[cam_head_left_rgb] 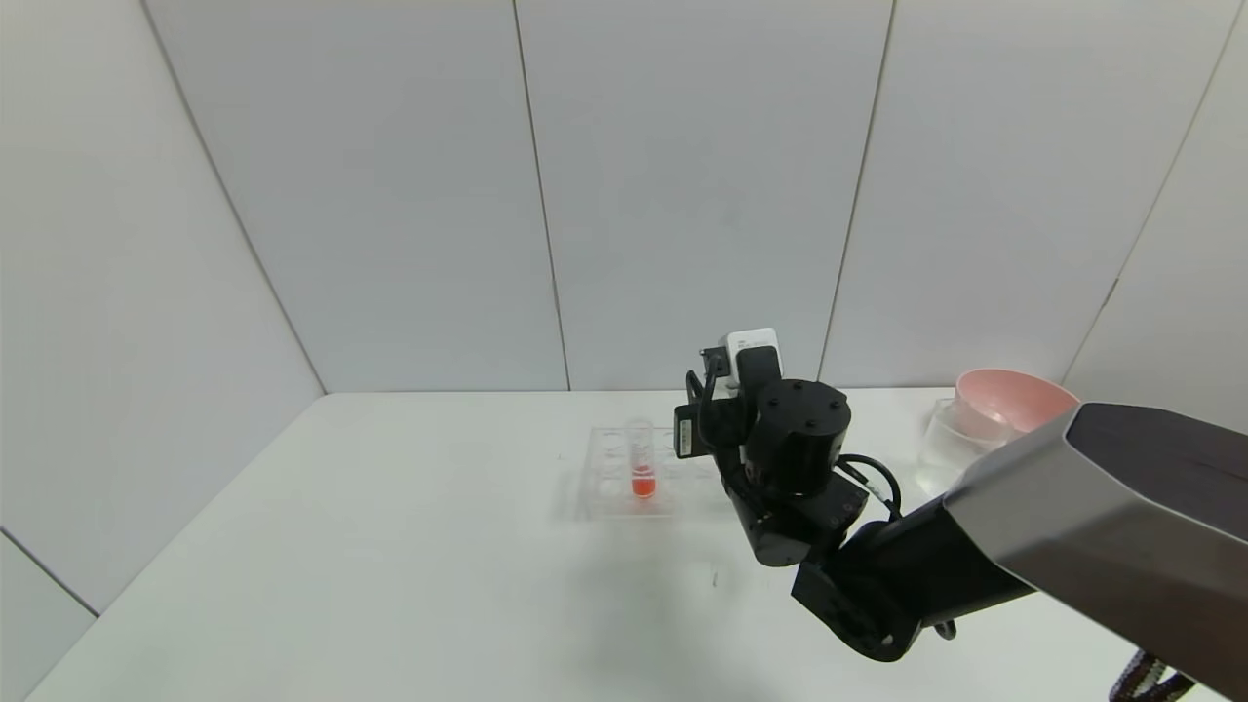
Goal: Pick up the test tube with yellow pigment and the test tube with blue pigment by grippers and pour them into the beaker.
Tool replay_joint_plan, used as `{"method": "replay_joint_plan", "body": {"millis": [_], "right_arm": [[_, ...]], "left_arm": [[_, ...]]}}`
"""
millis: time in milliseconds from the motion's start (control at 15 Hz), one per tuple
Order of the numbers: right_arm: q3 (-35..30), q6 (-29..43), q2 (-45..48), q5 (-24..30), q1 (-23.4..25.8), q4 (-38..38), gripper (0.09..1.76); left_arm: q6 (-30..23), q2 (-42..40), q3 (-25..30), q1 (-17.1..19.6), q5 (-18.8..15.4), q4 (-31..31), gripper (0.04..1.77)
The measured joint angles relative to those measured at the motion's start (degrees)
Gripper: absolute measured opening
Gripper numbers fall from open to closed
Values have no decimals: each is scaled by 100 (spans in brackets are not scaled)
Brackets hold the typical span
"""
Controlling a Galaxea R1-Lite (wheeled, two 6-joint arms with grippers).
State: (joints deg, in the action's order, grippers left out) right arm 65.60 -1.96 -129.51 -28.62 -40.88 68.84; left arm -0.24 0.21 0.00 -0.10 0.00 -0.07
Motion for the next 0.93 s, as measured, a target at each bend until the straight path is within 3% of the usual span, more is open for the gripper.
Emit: {"method": "replay_joint_plan", "body": {"millis": [467,667,933], "right_arm": [[-1293,2,1148,1602,480,-165,61],[-1882,2,1791,2729,1067,-461,61],[-2214,13,2569,4334,2186,-1448,61]], "left_arm": [[0,0,0,0,0,2,176],[0,0,0,0,0,0,176],[0,0,0,0,0,0,176]]}}
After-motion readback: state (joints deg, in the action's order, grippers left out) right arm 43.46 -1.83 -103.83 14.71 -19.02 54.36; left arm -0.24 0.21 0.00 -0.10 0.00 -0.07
